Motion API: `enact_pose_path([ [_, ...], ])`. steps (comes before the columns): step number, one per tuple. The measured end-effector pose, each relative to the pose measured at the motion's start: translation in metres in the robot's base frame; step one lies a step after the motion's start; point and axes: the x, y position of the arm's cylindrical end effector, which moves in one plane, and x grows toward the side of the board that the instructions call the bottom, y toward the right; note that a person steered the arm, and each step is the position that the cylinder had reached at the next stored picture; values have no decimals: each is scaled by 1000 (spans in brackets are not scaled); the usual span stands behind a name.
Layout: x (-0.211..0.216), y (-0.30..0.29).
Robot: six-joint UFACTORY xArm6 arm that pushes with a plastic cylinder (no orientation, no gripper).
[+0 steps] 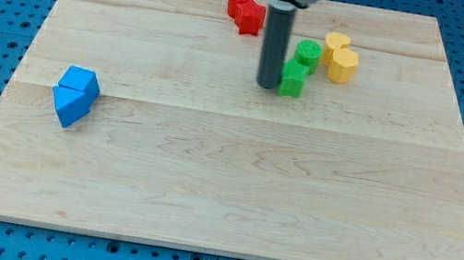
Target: Push red circle near to blue cube
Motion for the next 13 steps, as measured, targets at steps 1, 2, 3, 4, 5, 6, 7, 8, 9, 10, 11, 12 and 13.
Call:
enact_pose_path([
  [1, 8, -23],
  [2, -51, -82],
  [3, -96, -5],
  [4, -132, 30],
  [5, -177, -3],
  [6, -179, -73],
  [7, -133, -80],
  [8, -84, -110],
  [9, -42, -162],
  [10, -66, -170],
  [11, -100, -165],
  [12, -130, -193],
  [13, -89, -207],
])
